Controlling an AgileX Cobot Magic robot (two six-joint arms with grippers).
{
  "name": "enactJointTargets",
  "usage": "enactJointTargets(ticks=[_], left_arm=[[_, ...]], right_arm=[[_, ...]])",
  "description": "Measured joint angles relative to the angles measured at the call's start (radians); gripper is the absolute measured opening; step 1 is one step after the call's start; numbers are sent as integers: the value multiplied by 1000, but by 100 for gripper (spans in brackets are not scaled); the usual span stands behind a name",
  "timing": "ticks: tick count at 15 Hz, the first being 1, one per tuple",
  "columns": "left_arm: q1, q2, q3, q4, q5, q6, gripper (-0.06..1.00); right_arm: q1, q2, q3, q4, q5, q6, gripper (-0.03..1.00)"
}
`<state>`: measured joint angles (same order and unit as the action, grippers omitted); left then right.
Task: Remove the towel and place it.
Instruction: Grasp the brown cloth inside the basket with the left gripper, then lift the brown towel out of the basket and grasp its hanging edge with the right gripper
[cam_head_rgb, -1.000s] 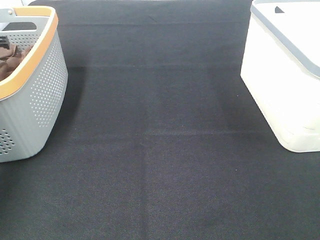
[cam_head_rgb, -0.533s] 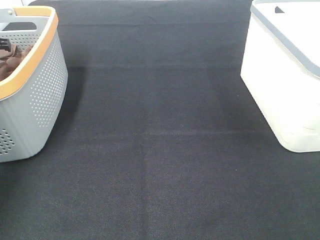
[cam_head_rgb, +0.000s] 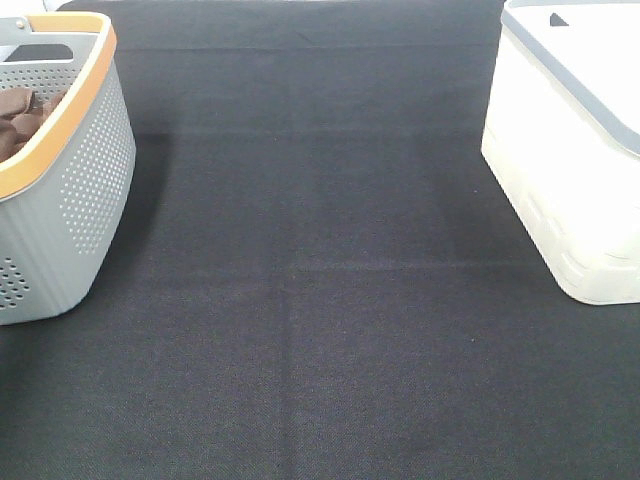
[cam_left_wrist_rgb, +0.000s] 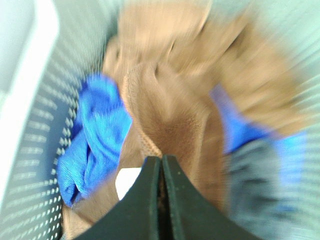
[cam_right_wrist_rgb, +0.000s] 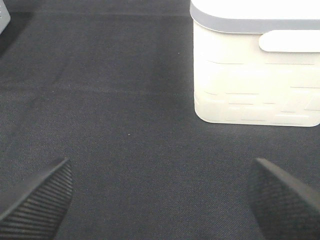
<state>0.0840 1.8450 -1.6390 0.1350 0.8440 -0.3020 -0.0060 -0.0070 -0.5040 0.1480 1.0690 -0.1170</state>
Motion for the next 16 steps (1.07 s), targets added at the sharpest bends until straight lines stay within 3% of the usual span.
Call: enactJointTargets(ticks=[5,12,16], left_arm=[[0,-266,0,-166,-80,85,0],[0,-521,-1,-583,-309,316,0],[0,-543,-10,-871,-354,476,0]], right_arm=[[0,0,0,1,0,0,89],[0,0,0,2,0,0,87],[0,0,0,80,-12,0,86]])
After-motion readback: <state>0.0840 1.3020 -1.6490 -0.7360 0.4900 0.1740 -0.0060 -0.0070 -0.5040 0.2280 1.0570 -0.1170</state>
